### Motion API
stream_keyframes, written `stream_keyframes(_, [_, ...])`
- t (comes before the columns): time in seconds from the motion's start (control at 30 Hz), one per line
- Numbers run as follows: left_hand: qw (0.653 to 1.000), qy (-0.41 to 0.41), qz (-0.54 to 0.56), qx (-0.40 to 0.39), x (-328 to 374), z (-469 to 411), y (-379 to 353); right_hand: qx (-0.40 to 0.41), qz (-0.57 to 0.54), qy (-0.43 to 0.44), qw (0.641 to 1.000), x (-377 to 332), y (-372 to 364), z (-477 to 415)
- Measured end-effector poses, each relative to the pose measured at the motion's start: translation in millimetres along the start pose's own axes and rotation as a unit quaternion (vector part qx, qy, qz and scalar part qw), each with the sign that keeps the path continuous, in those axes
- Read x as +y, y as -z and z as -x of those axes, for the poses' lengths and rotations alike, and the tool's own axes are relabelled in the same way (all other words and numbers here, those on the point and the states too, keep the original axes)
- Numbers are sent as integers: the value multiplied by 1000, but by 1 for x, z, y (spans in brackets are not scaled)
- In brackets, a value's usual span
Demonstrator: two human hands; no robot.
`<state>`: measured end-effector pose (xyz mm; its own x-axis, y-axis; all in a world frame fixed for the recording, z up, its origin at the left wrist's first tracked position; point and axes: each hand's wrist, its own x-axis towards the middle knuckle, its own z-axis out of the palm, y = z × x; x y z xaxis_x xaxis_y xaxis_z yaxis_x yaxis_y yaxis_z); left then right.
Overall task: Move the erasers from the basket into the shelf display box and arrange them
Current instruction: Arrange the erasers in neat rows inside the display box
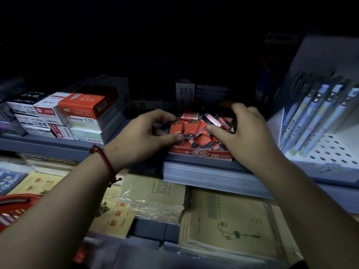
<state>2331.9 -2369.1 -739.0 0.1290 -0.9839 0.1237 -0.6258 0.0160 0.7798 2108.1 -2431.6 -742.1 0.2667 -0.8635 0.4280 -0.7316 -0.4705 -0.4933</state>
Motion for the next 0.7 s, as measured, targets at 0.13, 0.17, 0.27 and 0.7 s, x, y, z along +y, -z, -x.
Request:
stream_keyframes(0.13, [988, 56, 141, -29, 0, 1, 0, 5, -29, 129, 991, -15, 8, 6])
stream_keyframes(0.17, [986, 62, 153, -36, 2, 1, 1, -22, -33, 161, 986, -17, 8, 6])
stream_keyframes(0.27, [983, 76, 149, -68, 5, 4, 5, -116, -39, 193, 974, -23, 6, 8])
stream_keyframes(0.7, [981, 63, 177, -47, -4, 4, 4, -115, -2, 196, 974, -26, -2, 2])
